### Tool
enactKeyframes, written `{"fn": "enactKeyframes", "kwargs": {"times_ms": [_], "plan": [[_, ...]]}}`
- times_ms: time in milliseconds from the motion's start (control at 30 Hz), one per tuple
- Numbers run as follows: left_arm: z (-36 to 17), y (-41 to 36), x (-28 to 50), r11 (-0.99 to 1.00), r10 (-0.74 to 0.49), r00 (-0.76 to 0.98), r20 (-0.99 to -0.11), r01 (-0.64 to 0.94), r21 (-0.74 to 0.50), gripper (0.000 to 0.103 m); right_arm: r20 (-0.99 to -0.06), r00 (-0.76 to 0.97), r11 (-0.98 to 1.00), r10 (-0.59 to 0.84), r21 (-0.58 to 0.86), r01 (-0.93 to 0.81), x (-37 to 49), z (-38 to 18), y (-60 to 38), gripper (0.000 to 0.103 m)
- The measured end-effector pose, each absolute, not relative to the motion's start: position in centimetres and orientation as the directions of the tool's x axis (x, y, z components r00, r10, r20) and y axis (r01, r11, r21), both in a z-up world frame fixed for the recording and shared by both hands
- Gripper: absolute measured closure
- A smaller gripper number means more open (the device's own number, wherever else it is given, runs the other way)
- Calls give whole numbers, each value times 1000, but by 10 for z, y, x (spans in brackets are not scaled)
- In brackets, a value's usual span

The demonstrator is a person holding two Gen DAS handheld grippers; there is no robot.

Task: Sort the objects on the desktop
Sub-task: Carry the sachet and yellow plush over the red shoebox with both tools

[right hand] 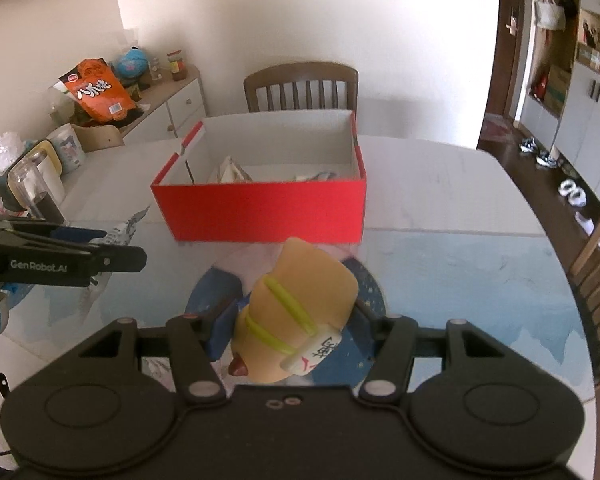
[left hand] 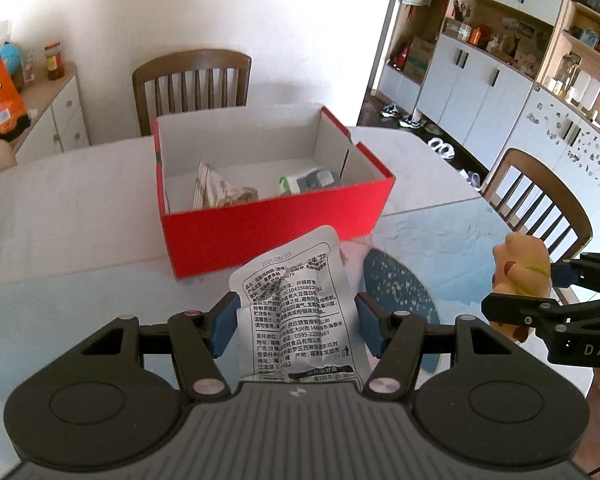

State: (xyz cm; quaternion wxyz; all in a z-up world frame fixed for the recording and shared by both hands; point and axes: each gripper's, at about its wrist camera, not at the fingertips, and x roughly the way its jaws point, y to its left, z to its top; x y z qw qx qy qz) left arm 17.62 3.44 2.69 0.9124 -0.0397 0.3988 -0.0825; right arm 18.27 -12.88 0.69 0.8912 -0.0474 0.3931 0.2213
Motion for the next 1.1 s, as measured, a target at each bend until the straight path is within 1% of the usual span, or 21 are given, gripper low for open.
{"fn": "enactKeyframes", "kwargs": {"times_ms": [300, 600, 1100], "plan": [[49, 34, 200, 983, -184, 699, -691, 137, -123, 41, -697, 614, 886, 369, 66, -458, 203, 26, -119, 45], [61, 43, 220, 982, -186, 704, -685, 137, -127, 41, -686, 622, 878, 378, 52, -476, 221, 38, -109, 45], [89, 64, 276, 985, -169, 734, -658, 144, -93, 41, -664, 640, 867, 386, 23, -498, 259, 52, -88, 45]]}}
